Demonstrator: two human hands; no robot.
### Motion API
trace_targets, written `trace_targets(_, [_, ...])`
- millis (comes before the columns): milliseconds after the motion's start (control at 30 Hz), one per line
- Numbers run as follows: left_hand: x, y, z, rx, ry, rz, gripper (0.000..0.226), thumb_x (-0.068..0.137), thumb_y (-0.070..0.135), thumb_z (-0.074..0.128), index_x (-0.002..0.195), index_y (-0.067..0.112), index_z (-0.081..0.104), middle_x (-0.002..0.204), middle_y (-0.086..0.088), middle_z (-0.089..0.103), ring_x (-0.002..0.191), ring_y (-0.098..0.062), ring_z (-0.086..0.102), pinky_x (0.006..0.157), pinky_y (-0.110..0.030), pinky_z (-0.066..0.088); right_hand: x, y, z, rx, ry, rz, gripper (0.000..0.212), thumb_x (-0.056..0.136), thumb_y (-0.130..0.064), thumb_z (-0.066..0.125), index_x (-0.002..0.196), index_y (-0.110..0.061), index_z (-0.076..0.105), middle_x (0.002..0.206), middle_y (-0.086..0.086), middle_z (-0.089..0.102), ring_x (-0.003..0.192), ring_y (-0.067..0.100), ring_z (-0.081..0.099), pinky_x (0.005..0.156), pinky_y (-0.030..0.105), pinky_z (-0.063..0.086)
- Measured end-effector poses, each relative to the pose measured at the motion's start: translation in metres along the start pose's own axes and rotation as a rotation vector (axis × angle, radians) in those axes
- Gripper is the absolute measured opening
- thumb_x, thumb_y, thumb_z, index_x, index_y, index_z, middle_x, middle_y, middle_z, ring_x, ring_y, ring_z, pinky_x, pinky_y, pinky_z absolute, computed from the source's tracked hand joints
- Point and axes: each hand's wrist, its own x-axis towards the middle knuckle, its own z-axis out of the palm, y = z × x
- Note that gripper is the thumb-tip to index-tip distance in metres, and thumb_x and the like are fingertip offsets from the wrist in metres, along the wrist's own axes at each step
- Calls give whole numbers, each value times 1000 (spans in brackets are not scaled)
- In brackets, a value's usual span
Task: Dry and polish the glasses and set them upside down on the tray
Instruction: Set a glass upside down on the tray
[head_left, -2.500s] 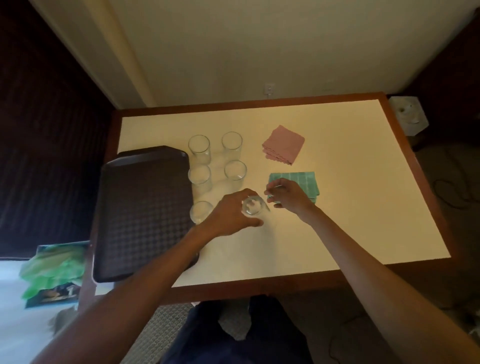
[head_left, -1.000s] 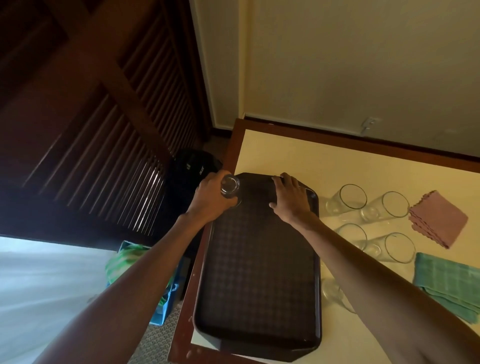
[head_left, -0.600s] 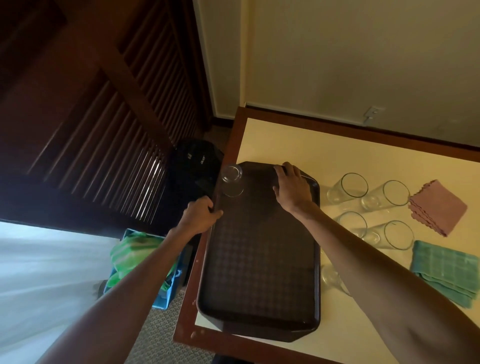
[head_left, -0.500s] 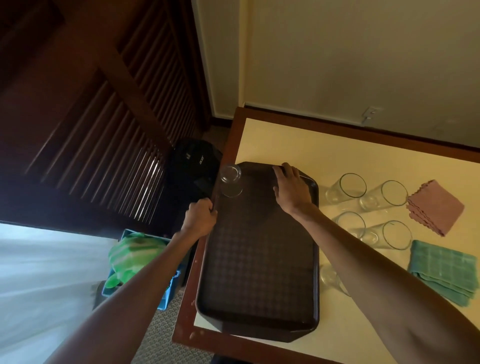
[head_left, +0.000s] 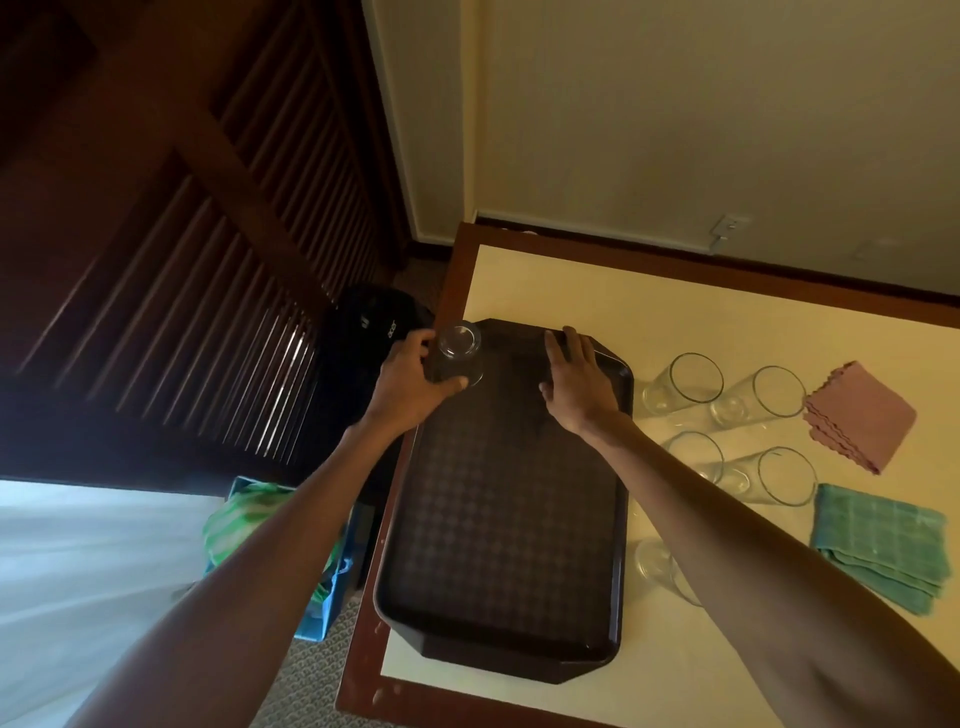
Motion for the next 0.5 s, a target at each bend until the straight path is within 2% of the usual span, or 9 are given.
trace_targets(67, [9, 15, -1, -81, 13, 53, 93, 77, 38, 89, 153, 23, 39, 147, -5, 50, 127, -20, 53, 103, -37, 47, 1, 0, 1, 5, -16, 4, 85, 93, -40, 65, 158, -19, 15, 165, 11, 8, 152, 34, 10, 113, 49, 36])
trace_targets(167, [14, 28, 0, -61, -7, 102, 75, 80, 33, 87, 145, 20, 51, 137, -1, 62, 124, -15, 58, 93, -18, 43, 1, 0, 1, 3, -72, 12, 107, 81, -53, 74, 158, -19, 9, 166, 11, 3, 153, 34, 4, 117, 49, 28])
trace_targets(233, [11, 29, 2, -40, -4, 115, 65, 81, 31, 87, 138, 19, 58, 129, 1, 67, 116, -8, 58, 90, -13, 42, -1, 0, 3, -6, -88, 7, 118, 74, -55, 79, 158, -18, 4, 166, 11, -2, 153, 33, -1, 119, 49, 24])
trace_targets(333, [6, 26, 6, -30, -19, 126, 66, 81, 31, 87, 138, 19, 59, 128, 2, 67, 113, -4, 55, 81, -4, 32, -1, 1, 6, 6, -87, 12, 124, 72, -53, 82, 158, -19, 0, 166, 9, -6, 153, 31, -5, 119, 50, 23])
trace_targets(400, [5, 26, 7, -23, -24, 133, 68, 80, 33, 87, 139, 19, 58, 128, 2, 67, 114, -5, 55, 85, -7, 37, -1, 1, 7, 9, -87, 11, 125, 71, -53, 82, 158, -19, -1, 166, 9, -7, 153, 31, -7, 120, 50, 23])
trace_targets(467, [5, 27, 6, -9, -30, 134, 72, 79, 35, 88, 142, 20, 56, 131, 1, 66, 116, -6, 54, 98, -21, 46, 0, 1, 7, 6, -94, 8, 126, 71, -52, 83, 158, -18, -1, 166, 10, -8, 153, 31, -7, 121, 50, 22])
trace_targets(500, [4, 29, 6, -3, -45, 124, 78, 78, 37, 88, 145, 21, 53, 136, 0, 63, 119, -7, 53, 103, -27, 45, 0, 1, 6, 5, -96, 9, 126, 71, -52, 83, 158, -18, -1, 166, 10, -8, 153, 32, -7, 121, 50, 22])
